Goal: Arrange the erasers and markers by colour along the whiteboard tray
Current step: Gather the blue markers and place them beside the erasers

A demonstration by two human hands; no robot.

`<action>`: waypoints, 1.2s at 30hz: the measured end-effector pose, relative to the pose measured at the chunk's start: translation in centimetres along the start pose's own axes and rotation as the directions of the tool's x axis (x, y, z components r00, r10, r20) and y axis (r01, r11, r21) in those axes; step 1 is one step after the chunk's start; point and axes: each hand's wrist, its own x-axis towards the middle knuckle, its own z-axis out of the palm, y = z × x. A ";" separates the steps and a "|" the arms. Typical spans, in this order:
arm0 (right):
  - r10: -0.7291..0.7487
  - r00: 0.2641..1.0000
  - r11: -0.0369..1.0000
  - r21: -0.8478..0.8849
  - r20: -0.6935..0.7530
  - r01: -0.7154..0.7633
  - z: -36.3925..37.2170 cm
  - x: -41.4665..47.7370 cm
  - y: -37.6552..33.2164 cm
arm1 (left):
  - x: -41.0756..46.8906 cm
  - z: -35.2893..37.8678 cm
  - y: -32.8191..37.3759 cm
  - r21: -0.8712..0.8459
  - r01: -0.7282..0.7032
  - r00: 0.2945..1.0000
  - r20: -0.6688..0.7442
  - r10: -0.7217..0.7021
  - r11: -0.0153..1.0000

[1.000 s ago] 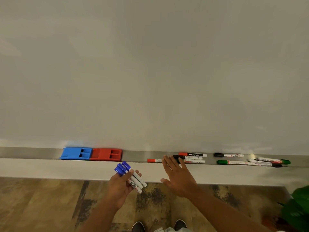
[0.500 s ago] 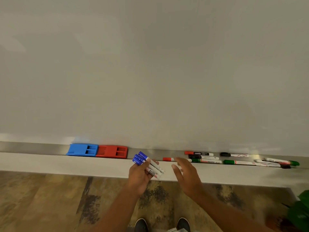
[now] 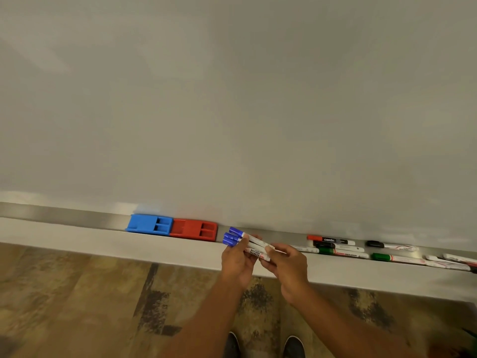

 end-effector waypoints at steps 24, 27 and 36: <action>-0.269 0.961 0.718 -0.653 0.059 0.241 4.7 4.2 -1.5 | -0.4 -3.9 -0.3 0.804 -0.311 0.845 0.478 0.241 -0.506; -0.290 0.952 0.651 -0.709 0.096 0.270 5.1 4.0 -1.5 | -0.1 -4.5 -0.6 0.710 -0.310 0.862 0.491 0.128 -0.632; -0.274 0.950 0.533 -0.799 0.148 0.279 5.1 3.9 -1.1 | 1.1 -5.6 0.0 0.665 -0.274 0.888 0.453 0.084 -0.695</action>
